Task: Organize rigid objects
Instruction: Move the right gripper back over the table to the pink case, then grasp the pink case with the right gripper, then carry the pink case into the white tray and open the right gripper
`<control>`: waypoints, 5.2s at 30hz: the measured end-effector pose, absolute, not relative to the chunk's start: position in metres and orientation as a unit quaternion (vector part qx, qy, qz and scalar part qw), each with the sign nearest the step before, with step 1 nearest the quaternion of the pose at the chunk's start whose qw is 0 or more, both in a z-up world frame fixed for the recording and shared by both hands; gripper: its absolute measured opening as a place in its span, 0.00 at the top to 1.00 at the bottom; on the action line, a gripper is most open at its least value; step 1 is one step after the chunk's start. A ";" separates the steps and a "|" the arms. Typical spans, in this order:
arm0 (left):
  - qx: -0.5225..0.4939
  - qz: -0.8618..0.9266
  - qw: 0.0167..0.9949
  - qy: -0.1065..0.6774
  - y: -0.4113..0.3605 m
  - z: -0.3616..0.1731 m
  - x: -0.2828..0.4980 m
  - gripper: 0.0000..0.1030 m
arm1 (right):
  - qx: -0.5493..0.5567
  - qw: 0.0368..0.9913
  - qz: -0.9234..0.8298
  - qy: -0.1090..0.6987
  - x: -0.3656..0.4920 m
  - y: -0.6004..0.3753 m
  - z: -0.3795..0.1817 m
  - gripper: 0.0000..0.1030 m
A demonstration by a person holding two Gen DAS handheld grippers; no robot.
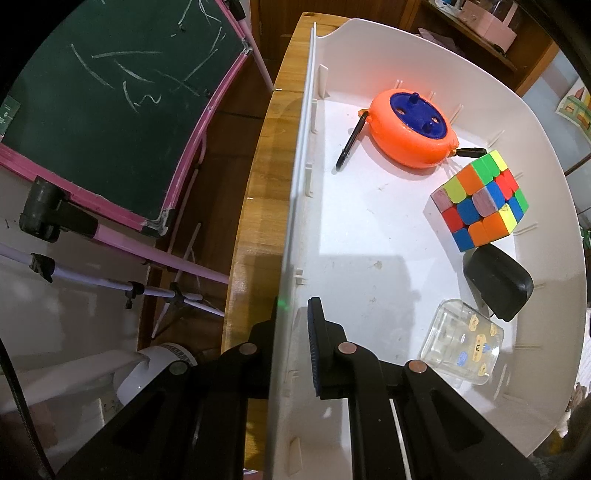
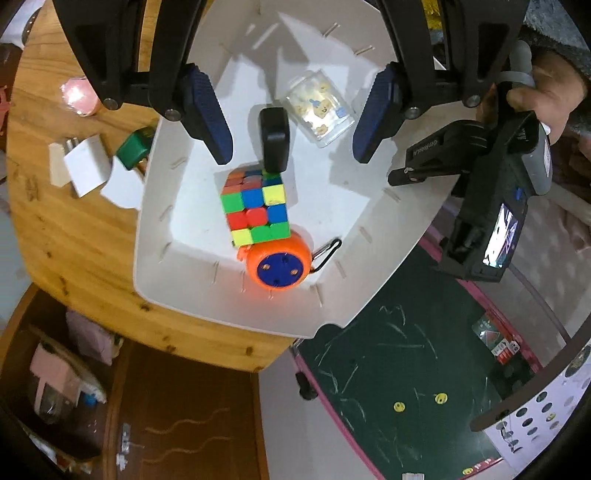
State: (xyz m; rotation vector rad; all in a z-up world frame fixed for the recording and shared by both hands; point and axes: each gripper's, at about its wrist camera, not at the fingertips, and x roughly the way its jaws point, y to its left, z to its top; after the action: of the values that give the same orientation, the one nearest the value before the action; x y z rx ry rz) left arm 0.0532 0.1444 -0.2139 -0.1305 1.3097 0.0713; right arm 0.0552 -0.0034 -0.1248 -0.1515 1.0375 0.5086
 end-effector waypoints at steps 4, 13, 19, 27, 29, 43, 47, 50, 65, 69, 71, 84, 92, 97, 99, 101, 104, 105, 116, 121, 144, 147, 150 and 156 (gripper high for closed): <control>-0.055 0.035 0.789 0.611 0.143 -0.214 0.053 0.88 | -0.068 0.840 0.237 0.483 0.054 -0.009 -0.121 0.34; -0.062 0.037 0.787 0.613 0.144 -0.214 0.050 0.89 | -0.045 0.857 0.220 0.463 0.056 -0.034 -0.107 0.34; -0.078 0.032 0.782 0.617 0.151 -0.217 0.047 0.93 | -0.032 0.875 0.196 0.442 0.060 -0.056 -0.091 0.34; -0.088 0.026 0.780 0.619 0.154 -0.222 0.046 0.95 | -0.015 0.904 0.135 0.405 0.064 -0.105 -0.063 0.34; -0.088 0.025 0.781 0.618 0.153 -0.222 0.046 0.95 | -0.018 0.910 0.118 0.397 0.063 -0.116 -0.056 0.34; -0.092 0.024 0.784 0.614 0.155 -0.223 0.046 0.95 | -0.033 0.933 0.038 0.356 0.054 -0.180 -0.003 0.28; -0.092 0.025 0.784 0.614 0.155 -0.223 0.046 0.95 | -0.010 0.929 0.019 0.370 0.063 -0.197 -0.009 0.22; -0.091 0.024 0.784 0.614 0.155 -0.223 0.046 0.95 | 0.023 0.917 0.011 0.399 0.073 -0.212 -0.027 0.22; -0.089 0.028 0.783 0.616 0.156 -0.224 0.046 0.95 | 0.043 0.866 0.075 0.492 0.106 -0.241 -0.151 0.22; -0.089 0.035 0.781 0.617 0.156 -0.223 0.046 0.95 | -0.032 0.850 0.117 0.513 0.112 -0.228 -0.184 0.22; -0.088 0.039 0.780 0.618 0.156 -0.223 0.046 0.95 | -0.053 0.839 0.138 0.524 0.114 -0.223 -0.196 0.22; -0.109 0.059 0.770 0.626 0.158 -0.225 0.047 0.89 | -0.198 0.787 0.248 0.530 0.120 -0.203 -0.235 0.22; -0.109 0.066 0.770 0.626 0.155 -0.224 0.048 0.89 | -0.224 0.768 0.289 0.526 0.115 -0.201 -0.239 0.34; -0.110 0.066 0.770 0.625 0.154 -0.223 0.048 0.89 | -0.209 0.768 0.278 0.538 0.112 -0.201 -0.238 0.39; -0.110 0.066 0.770 0.625 0.154 -0.223 0.048 0.89 | -0.204 0.772 0.265 0.540 0.110 -0.200 -0.238 0.40; -0.111 0.066 0.770 0.625 0.155 -0.223 0.048 0.89 | -0.205 0.777 0.251 0.539 0.107 -0.198 -0.237 0.40; -0.111 0.065 0.770 0.624 0.155 -0.223 0.047 0.89 | -0.196 0.790 0.234 0.532 0.099 -0.193 -0.227 0.40; -0.111 0.064 0.771 0.624 0.155 -0.223 0.047 0.89 | -0.188 0.797 0.228 0.526 0.095 -0.191 -0.220 0.40; -0.122 0.044 0.780 0.612 0.156 -0.221 0.046 0.89 | -0.137 0.859 0.205 0.449 0.056 -0.149 -0.126 0.40; -0.117 0.035 0.784 0.609 0.155 -0.219 0.046 0.89 | -0.120 0.876 0.208 0.417 0.053 -0.127 -0.087 0.40; -0.111 0.033 0.793 0.598 0.152 -0.215 0.042 0.89 | -0.083 0.862 0.281 0.414 0.083 0.001 -0.046 0.40; -0.107 0.032 0.794 0.598 0.151 -0.214 0.042 0.89 | -0.088 0.844 0.279 0.450 0.096 0.017 -0.079 0.40; -0.104 0.031 0.795 0.597 0.149 -0.214 0.042 0.89 | -0.081 0.815 0.278 0.502 0.110 0.031 -0.117 0.40; -0.101 0.031 0.795 0.597 0.148 -0.214 0.042 0.89 | -0.060 0.766 0.287 0.572 0.127 0.052 -0.165 0.39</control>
State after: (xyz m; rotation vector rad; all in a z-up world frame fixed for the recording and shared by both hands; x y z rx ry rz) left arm 0.0424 0.1479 -0.2140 -0.2166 1.2835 0.0672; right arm 0.1269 0.0523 -0.1655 -0.1306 1.2416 0.6235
